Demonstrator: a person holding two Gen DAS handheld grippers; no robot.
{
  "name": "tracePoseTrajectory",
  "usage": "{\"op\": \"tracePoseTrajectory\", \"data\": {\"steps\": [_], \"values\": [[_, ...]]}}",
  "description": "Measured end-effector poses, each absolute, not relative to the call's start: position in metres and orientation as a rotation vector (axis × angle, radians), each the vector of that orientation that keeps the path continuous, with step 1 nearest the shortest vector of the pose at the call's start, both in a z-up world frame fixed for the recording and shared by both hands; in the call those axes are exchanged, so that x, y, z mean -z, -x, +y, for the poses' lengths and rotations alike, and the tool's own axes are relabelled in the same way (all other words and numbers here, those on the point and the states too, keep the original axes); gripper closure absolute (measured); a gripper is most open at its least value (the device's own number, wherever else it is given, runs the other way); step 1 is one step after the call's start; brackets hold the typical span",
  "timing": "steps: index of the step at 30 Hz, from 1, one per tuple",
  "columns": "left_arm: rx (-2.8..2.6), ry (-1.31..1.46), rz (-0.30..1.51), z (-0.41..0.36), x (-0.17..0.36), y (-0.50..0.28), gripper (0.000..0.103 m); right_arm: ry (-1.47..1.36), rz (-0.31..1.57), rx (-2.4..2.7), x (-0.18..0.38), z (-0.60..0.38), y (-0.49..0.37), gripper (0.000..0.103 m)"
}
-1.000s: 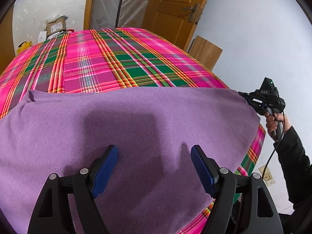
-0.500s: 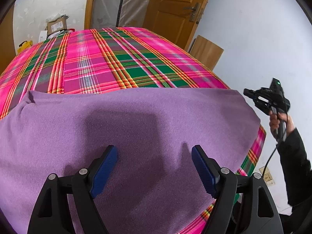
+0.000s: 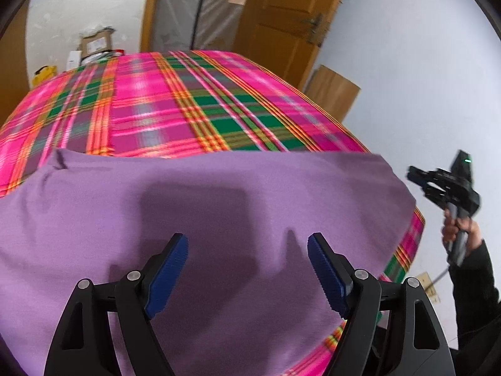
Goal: Fold clothes
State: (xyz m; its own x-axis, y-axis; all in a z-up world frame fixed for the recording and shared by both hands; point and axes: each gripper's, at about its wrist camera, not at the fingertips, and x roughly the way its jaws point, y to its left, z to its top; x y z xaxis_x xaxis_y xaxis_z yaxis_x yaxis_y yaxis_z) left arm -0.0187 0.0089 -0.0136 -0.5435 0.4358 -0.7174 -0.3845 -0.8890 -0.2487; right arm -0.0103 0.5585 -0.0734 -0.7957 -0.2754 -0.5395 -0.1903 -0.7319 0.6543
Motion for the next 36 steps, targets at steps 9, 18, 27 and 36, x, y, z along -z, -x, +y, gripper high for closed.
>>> {"op": "tracePoseTrajectory", "data": {"steps": [9, 18, 27, 36], "values": [[-2.627, 1.150, -0.166, -0.059, 0.002, 0.053, 0.023, -1.033, -0.617, 2.572, 0.045, 0.422, 0.057, 0.079], [-2.713, 1.227, -0.322, -0.114, 0.008, 0.060, 0.023, -1.042, -0.381, 2.345, 0.028, 0.300, 0.102, 0.079], [-2.699, 1.205, -0.429, -0.153, 0.021, 0.030, 0.023, -1.091, -0.080, 2.140, 0.019, 0.173, 0.183, 0.079], [-2.716, 1.164, -0.517, -0.189, 0.019, 0.011, 0.023, -1.171, 0.115, 1.955, 0.045, 0.102, 0.216, 0.079]]}}
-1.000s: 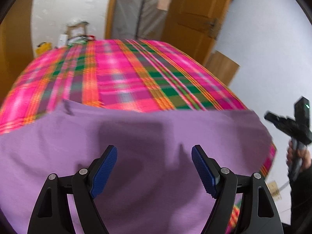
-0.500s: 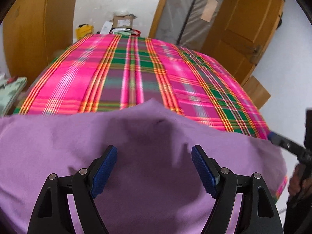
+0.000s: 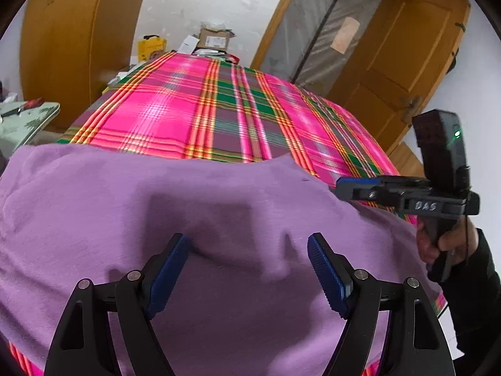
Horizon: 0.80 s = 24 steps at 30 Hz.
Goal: Fold clothes
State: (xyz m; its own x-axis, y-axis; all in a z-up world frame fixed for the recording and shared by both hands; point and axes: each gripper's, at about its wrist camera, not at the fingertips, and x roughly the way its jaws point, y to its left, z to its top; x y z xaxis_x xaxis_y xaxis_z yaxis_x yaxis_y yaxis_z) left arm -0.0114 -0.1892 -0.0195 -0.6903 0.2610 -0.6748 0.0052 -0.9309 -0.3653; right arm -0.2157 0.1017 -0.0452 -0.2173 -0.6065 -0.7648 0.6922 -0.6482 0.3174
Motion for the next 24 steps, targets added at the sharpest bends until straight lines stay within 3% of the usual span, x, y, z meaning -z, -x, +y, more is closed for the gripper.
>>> {"op": "tracePoseTrajectory", "data": {"steps": [12, 13, 14, 15, 24], "values": [[-2.669, 1.148, -0.538, -0.199, 0.027, 0.015, 0.023, -1.200, 0.318, 1.893, 0.058, 0.074, 0.214, 0.078], [-2.665, 1.144, -0.541, -0.200, 0.028, 0.014, 0.023, -1.195, 0.339, 1.885, 0.057, 0.072, 0.213, 0.079], [-2.661, 1.140, -0.544, -0.200, 0.028, 0.014, 0.023, -1.189, 0.354, 1.878, 0.055, 0.072, 0.211, 0.093], [-2.657, 1.137, -0.546, -0.201, 0.028, 0.014, 0.023, -1.190, 0.346, 1.862, 0.055, 0.071, 0.211, 0.099], [-2.643, 1.128, -0.558, -0.206, 0.027, 0.010, 0.023, -1.222, 0.129, 1.973, 0.054, 0.101, 0.231, 0.099]]}}
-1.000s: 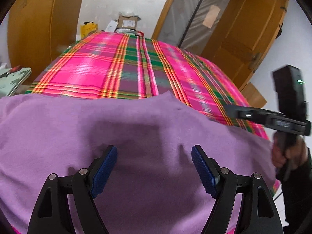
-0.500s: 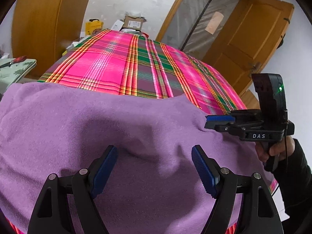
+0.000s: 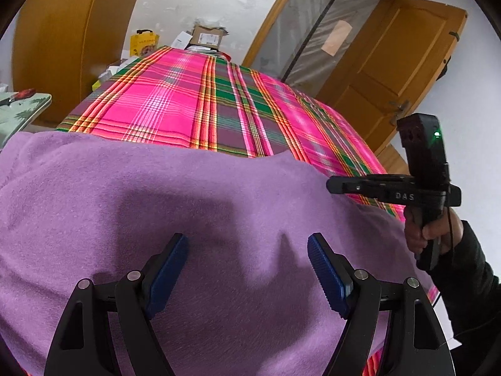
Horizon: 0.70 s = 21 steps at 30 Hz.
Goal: Fold clothes
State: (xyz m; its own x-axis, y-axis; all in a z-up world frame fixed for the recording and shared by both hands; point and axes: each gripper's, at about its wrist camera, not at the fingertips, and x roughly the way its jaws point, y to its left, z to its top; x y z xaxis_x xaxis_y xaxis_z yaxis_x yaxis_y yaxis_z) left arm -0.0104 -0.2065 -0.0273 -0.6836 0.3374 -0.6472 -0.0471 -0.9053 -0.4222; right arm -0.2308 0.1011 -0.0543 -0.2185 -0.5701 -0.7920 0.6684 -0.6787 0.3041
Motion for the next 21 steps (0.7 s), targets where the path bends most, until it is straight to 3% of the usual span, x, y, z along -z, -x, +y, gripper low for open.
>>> {"op": "tracePoseTrajectory", "data": {"steps": [3, 10, 13, 15, 16, 21], "values": [[-2.648, 1.128, -0.559, -0.210, 0.027, 0.008, 0.023, -1.246, 0.129, 1.972, 0.056, 0.100, 0.231, 0.098], [-2.669, 1.128, -0.589, -0.223, 0.028, 0.004, 0.023, -1.182, 0.119, 1.929, 0.033, 0.087, 0.224, 0.081], [-2.669, 1.129, -0.589, -0.224, 0.028, 0.004, 0.023, -1.199, 0.117, 1.898, 0.038, 0.069, 0.228, 0.079], [-2.672, 1.130, -0.584, -0.224, 0.027, 0.002, 0.023, -1.229, 0.101, 1.883, 0.045, 0.061, 0.235, 0.084], [-2.674, 1.131, -0.581, -0.225, 0.027, 0.001, 0.023, -1.254, 0.082, 1.883, 0.049, 0.060, 0.240, 0.101], [-2.681, 1.136, -0.593, -0.231, 0.028, 0.000, 0.023, -1.300, -0.024, 1.916, 0.061, 0.069, 0.260, 0.101]]}}
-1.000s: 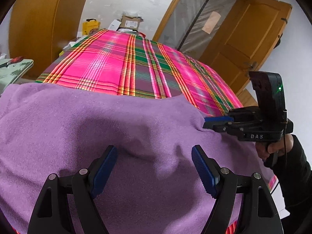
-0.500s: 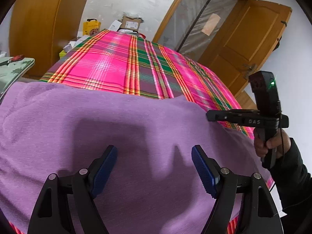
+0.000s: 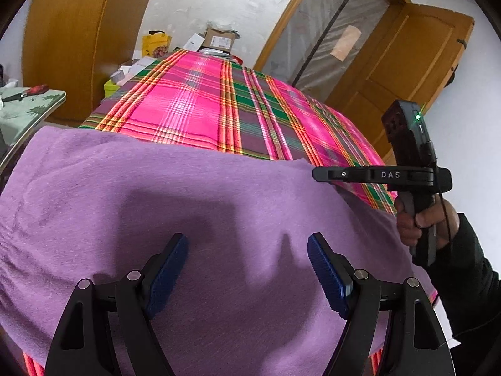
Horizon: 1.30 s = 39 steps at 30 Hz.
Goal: Fold clothes
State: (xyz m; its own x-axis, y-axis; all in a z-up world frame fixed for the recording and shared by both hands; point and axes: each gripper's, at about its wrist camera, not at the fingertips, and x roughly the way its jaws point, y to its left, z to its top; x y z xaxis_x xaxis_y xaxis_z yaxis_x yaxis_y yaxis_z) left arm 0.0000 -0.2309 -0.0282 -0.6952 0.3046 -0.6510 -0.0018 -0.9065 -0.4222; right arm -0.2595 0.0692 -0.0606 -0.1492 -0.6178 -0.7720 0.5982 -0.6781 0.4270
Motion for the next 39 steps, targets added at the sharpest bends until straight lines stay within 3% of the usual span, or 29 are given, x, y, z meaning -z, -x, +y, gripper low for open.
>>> {"op": "tracePoseTrajectory", "data": {"steps": [9, 15, 28, 35, 37, 39], "values": [[-2.743, 1.117, -0.600, -0.246, 0.022, -0.011, 0.023, -1.249, -0.085, 2.018, 0.033, 0.112, 0.249, 0.094], [-2.769, 1.136, -0.628, -0.259, 0.025, -0.014, 0.023, -1.257, 0.069, 2.007, 0.038, 0.132, 0.220, 0.094], [-2.772, 1.154, -0.609, -0.254, 0.027, -0.016, 0.023, -1.247, 0.223, 1.961, 0.054, 0.127, 0.212, 0.093], [-2.774, 1.157, -0.609, -0.252, 0.027, -0.017, 0.023, -1.251, 0.249, 1.921, 0.054, 0.125, 0.212, 0.082], [-2.775, 1.158, -0.608, -0.251, 0.027, -0.017, 0.023, -1.247, 0.250, 1.925, 0.054, 0.124, 0.213, 0.082], [-2.774, 1.159, -0.607, -0.250, 0.027, -0.017, 0.023, -1.243, 0.253, 1.938, 0.054, 0.126, 0.212, 0.093]]}}
